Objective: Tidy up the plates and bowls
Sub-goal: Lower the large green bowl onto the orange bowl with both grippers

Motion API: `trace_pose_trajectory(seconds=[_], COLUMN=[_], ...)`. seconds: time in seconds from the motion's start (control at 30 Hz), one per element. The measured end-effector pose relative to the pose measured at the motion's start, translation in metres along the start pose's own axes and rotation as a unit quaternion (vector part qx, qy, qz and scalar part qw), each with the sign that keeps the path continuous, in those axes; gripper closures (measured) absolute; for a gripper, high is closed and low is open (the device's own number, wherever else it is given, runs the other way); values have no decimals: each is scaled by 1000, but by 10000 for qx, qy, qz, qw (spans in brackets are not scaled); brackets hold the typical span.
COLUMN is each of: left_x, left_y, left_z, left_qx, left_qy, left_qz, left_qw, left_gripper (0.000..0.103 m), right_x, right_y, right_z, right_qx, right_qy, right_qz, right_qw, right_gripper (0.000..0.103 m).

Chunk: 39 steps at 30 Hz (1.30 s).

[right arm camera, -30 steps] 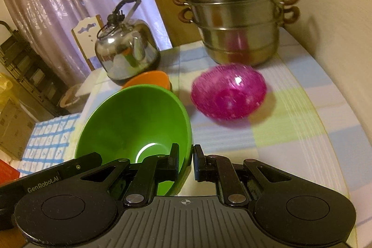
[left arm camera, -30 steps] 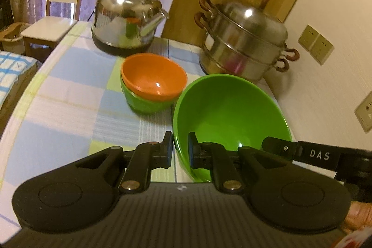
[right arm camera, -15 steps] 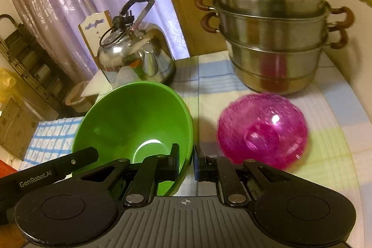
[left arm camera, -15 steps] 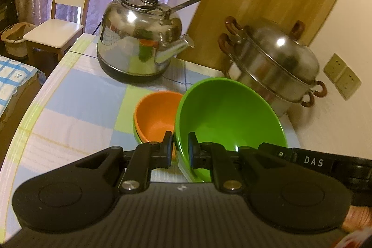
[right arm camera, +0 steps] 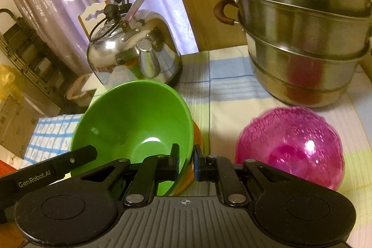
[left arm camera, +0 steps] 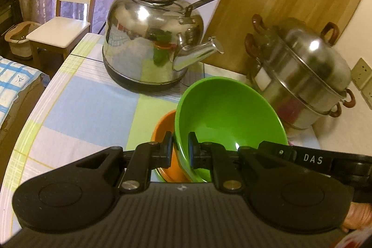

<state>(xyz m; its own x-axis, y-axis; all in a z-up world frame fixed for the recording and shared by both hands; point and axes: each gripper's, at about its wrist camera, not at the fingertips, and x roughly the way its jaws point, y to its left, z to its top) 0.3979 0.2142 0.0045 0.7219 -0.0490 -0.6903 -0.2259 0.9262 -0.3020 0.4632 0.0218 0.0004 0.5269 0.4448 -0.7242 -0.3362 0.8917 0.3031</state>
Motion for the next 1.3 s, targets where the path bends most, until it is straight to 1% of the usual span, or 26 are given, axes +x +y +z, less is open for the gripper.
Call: trace_pose_trajectory(seconds=[0.2,0.57,1.3], left_x=[14,25,31], left_y=[5,11,12], left_z=[-1,-7,-8], left_qx=[-8,-5,37], left_qy=[91,238,250], left_qz=[66,122,157], left_qw=[9999,9996,9996], left_gripper=[92,91,91], right_x=[14,32,40], right_y=[2,-2,-4], right_z=[6,-2,-5], right_qx=[-127,-209,-250], right_qy=[42,220,236], right_qz=[-60,-100,-106], right_qw=[9999,9995,9994], right_gripper=[91,91,91])
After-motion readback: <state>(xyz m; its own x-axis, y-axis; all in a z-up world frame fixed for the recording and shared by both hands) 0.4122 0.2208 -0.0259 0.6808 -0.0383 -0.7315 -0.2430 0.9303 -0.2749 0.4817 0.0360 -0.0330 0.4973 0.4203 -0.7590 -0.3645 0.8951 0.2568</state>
